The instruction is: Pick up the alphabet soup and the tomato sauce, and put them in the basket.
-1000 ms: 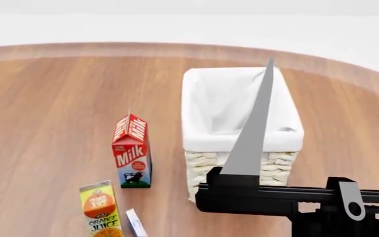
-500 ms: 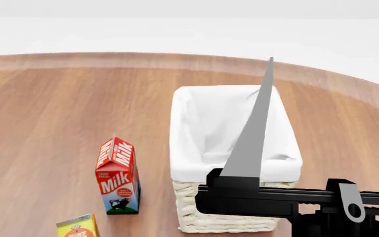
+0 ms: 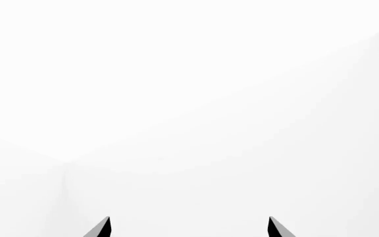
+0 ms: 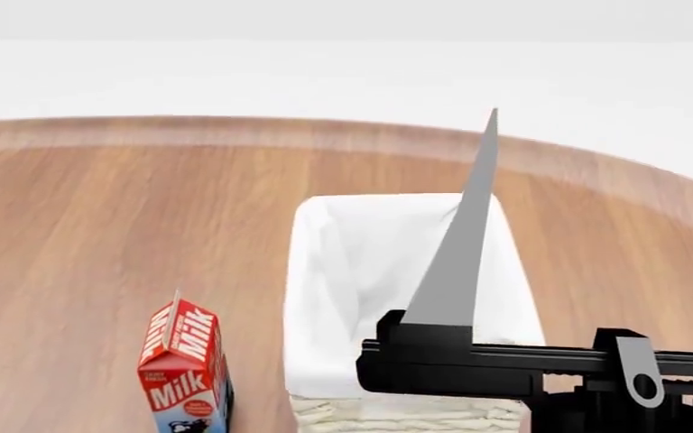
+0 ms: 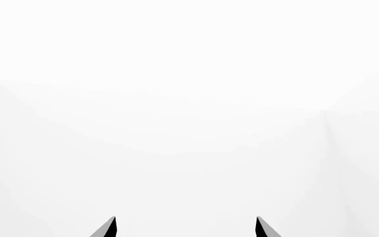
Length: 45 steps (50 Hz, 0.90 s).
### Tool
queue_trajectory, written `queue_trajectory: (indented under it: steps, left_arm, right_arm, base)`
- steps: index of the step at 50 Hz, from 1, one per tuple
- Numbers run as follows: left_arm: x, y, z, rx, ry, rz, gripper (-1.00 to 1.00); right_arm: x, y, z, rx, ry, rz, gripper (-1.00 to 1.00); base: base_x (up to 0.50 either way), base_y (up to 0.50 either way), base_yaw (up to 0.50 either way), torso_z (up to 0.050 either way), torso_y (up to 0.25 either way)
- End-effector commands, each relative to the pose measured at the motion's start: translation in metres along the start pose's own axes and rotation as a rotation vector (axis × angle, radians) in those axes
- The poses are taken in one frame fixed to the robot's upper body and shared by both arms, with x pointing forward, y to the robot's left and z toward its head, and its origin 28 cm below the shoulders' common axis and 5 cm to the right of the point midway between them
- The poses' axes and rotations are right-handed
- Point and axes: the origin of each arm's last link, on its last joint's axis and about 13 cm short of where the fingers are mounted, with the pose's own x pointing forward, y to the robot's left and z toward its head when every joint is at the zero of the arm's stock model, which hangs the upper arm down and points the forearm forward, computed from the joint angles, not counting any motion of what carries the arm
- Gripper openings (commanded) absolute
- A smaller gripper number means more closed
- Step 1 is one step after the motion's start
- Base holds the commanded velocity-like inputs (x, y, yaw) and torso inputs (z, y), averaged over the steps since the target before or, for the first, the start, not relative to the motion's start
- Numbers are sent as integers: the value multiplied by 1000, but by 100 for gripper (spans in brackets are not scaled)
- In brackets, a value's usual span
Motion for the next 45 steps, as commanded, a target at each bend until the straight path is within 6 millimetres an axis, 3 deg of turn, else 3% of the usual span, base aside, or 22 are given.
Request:
queue_trajectory:
  steps: [1,23,29,32,35,45]
  left_arm:
    - [0,1,0,2,0,1,100]
    - [-2,0,-1,0,6,2,100]
    - [1,0,0,1,5,4,100]
    - [3,0,1,1,5,4,100]
    - [6,0,2,4,-2,2,100]
    - [11,-1,5,11,-6,-3,100]
  right_arm:
    - [-1,0,-1,-1,4,1,100]
    - [4,1,6,-9,7,28,100]
    - [35,-5,25,72,177,133,100]
    - [55,-10,33,148,351,178,100]
    - [66,-13,29,181,545,205,100]
    - [68,-16,43,93,780,263,100]
  base:
    - [227,-55,0,0,0]
    - [95,-22,0,0,0]
    - [0,0,0,0,0]
    - [0,0,0,0,0]
    - [0,0,0,0,0]
    - [0,0,0,0,0]
